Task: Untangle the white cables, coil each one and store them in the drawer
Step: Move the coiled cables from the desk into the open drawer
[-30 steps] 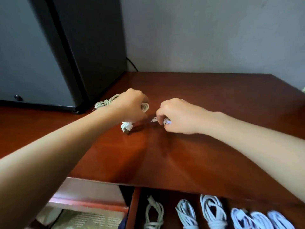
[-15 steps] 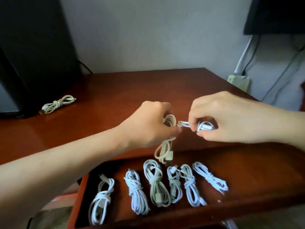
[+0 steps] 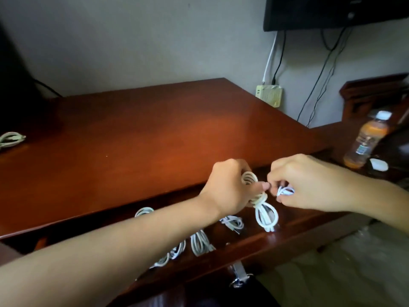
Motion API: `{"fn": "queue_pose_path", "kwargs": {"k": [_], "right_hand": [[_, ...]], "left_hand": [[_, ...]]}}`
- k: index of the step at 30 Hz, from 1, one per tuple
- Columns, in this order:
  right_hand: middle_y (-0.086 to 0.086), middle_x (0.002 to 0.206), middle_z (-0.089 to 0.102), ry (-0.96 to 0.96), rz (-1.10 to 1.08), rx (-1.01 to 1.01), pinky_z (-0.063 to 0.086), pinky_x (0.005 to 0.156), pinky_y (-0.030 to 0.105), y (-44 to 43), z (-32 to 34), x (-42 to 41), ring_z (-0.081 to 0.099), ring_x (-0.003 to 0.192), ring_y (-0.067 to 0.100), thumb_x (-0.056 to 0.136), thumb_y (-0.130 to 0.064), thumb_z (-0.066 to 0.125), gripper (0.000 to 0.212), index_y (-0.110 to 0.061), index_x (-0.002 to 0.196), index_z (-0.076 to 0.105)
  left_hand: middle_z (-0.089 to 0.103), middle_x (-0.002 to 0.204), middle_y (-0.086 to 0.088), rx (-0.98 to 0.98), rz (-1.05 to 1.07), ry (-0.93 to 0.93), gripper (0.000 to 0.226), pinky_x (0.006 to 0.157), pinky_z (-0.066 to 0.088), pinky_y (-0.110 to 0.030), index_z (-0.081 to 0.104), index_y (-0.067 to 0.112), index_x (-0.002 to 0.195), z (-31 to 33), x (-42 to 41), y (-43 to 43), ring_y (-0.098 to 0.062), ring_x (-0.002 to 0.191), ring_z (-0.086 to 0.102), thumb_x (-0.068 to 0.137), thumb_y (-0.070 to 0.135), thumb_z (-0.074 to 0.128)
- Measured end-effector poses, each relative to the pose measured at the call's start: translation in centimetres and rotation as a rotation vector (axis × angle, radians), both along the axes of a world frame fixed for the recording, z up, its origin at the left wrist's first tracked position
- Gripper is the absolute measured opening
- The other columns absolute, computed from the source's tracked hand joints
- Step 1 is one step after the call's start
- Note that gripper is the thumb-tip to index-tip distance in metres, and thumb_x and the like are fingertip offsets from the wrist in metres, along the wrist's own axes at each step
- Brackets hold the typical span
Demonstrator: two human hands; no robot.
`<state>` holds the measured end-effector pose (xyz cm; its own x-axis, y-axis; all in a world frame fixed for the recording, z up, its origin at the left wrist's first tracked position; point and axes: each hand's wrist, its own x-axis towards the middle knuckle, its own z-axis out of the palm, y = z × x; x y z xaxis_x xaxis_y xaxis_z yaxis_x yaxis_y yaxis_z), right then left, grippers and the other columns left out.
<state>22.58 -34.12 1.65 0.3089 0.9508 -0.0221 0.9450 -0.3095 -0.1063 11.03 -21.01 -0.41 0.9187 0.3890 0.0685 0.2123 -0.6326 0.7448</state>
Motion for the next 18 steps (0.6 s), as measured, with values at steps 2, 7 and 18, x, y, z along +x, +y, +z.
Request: {"fn": "queue_pose_path", "kwargs": {"k": [2,7,18], "right_hand": [[-0.016,0.080,0.052,-0.012,-0.025,-0.034,0.052,0.070,0.031,-0.2,-1.1,0.9,0.056,0.078,0.002,0.076,-0.020,0.068,0.012,-0.031,0.073,0.066],[-0.018,0.090,0.053,0.003,-0.041,-0.077,0.050,0.074,0.022,-0.1,-3.1,1.9,0.057,0.086,0.003,0.084,-0.024,0.066,0.008,-0.027,0.087,0.072],[-0.016,0.073,0.054,0.013,0.081,-0.211,0.046,0.068,0.024,1.4,-5.8,3.2,0.062,0.078,0.012,0.083,-0.033,0.061,0.011,-0.030,0.091,0.068]], "left_hand": [[0.069,0.080,-0.011,-0.269,0.067,0.018,0.027,0.066,0.060,-0.035,0.060,0.005,0.087,-1.4,0.3,-0.6,-0.023,0.071,0.072,0.084,0.028,0.072],[0.063,0.084,-0.009,-0.540,0.188,0.127,0.034,0.087,0.055,-0.047,0.061,-0.003,0.098,-4.2,0.9,0.0,-0.020,0.073,0.071,0.091,0.029,0.064],[0.070,0.083,-0.015,-0.156,0.178,0.210,0.037,0.066,0.052,-0.036,0.064,-0.004,0.092,-5.9,2.7,1.0,-0.029,0.076,0.069,0.093,0.032,0.061]]}}
